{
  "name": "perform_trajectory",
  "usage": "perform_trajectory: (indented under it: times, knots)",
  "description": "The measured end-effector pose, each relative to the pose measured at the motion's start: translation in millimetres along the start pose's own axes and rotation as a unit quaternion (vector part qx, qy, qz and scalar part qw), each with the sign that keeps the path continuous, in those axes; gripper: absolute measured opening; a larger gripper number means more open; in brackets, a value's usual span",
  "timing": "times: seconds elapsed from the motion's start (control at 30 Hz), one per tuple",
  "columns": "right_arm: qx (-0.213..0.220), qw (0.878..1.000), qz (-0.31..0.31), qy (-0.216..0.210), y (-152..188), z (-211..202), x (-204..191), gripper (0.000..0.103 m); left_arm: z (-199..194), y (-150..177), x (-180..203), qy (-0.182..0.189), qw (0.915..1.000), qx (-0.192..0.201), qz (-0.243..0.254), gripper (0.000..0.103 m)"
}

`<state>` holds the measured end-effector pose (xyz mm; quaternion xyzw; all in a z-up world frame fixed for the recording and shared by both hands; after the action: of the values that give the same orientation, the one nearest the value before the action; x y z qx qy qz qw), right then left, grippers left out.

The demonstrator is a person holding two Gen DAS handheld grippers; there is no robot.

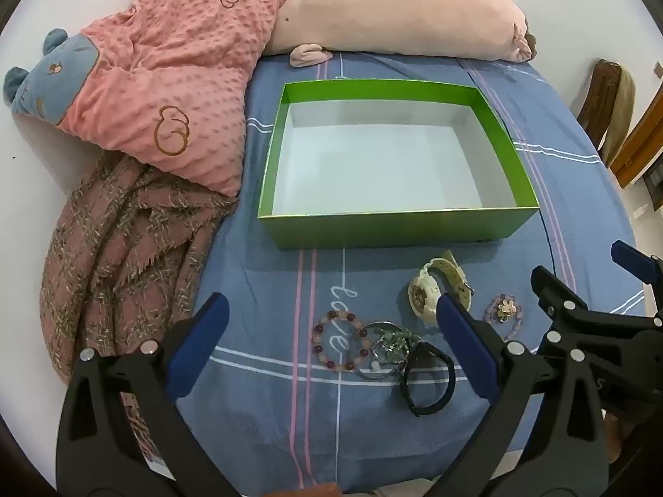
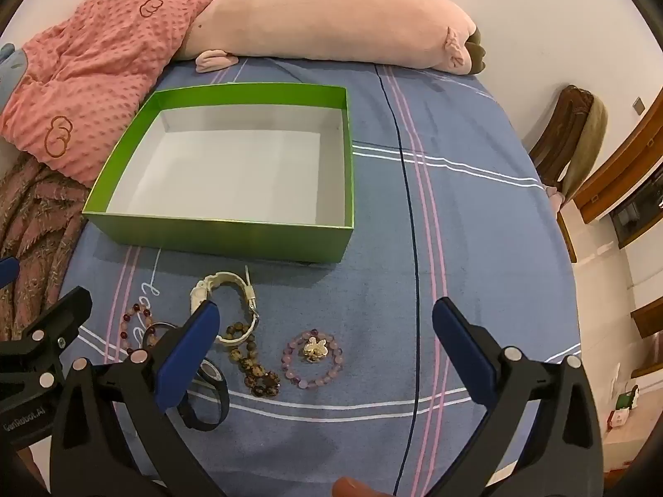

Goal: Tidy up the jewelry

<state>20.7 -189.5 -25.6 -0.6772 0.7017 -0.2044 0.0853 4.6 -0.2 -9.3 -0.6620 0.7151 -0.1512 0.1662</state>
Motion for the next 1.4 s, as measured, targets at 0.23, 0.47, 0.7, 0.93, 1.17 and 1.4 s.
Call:
perform_trajectory:
  times: [0.23, 0.47, 0.7, 0.93, 1.17, 1.4]
  knots:
    - [-0.004, 1.000, 0.000, -0.003, 1.6, 3.5, 1.1, 0.102, 0.2, -1.9, -0.2, 0.000, 1.0000, -0.004, -0.003, 0.101]
    - [-0.006, 1.000, 0.001, -0.004, 1.1, 4.6, 4.8, 0.102, 2.7, 2.0, -0.2, 0.003, 1.0000, -0.003, -0.002, 0.101]
    - [-0.006, 1.000, 0.001, -0.004, 2.5, 3.4, 1.6, 0.102, 2.2, 2.7, -1.6, 0.003, 1.0000, -0.003, -0.003, 0.101]
    - [-0.005, 1.000, 0.003, -0.005, 3.3, 2.9, 1.0, 0.102, 2.2, 3.8, -2.1, 0.004, 1.0000, -0.003, -0.002, 0.101]
    - [-0.005, 1.000, 0.006, -0.007, 3.8, 2.0, -1.6, 0.102, 2.7, 5.3, -3.0, 0.003, 1.0000, -0.004, -0.002, 0.101]
    - [-0.006, 1.000, 0.009, -0.010, 5.3, 3.4, 0.8, 0.102, 2.9, 6.6, -4.1, 0.002, 1.0000, -0.004, -0.002, 0.101]
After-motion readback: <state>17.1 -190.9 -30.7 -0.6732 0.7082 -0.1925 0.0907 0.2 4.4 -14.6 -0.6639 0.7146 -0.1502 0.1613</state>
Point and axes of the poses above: each gripper's, at about its wrist camera, not at the fingertips, and z roughly the way its jaws point, x to its right, y to its underside, the point moved 1 cm from there along z, roughly the way its jaws point, and after that the axes turned 2 degrees about -z, right-handed, at the moved point
